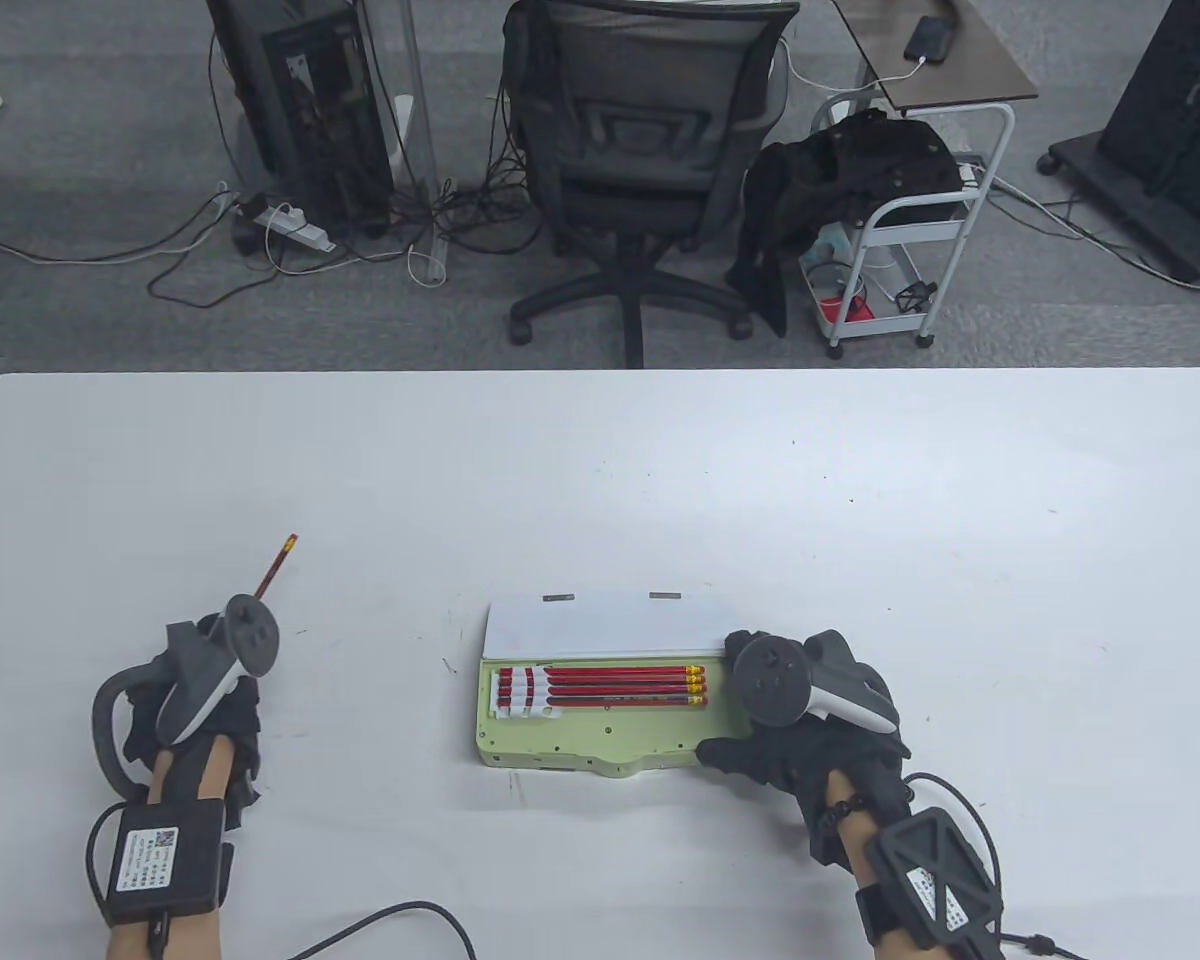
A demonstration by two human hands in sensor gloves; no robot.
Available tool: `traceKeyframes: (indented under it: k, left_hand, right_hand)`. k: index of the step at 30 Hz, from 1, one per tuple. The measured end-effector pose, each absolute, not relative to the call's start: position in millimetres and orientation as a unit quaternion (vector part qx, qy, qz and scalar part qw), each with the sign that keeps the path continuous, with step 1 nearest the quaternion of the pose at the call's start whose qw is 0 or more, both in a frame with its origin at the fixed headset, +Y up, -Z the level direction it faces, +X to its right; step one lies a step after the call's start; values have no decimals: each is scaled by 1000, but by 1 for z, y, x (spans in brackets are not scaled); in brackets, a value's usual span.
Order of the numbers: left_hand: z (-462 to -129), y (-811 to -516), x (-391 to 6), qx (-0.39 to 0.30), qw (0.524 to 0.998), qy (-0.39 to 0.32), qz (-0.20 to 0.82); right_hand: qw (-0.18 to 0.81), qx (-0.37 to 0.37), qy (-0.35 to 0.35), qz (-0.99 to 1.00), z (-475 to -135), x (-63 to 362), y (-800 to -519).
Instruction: Organize multifunction pencil case
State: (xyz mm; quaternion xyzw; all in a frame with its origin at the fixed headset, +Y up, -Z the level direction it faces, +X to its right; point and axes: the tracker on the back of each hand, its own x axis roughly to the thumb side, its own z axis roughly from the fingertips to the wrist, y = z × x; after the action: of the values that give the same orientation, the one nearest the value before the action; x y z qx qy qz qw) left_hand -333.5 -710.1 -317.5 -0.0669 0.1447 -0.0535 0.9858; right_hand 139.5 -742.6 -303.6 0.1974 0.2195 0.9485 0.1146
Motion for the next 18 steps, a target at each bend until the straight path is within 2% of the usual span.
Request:
traceKeyframes:
  k: [10,15,18]
  left_hand:
    - [-294,-694,-217,68,994,-83,-28]
    - [-275,-697,-187,92,981,-168,-18]
    - [-267,-693,-179,105,975,-192,-28]
  right_hand:
    - [114,197,220,948,-304,139,-742]
    - [114,196,217,949,-303,139,-742]
    - [113,198,216,949,-304,139,-742]
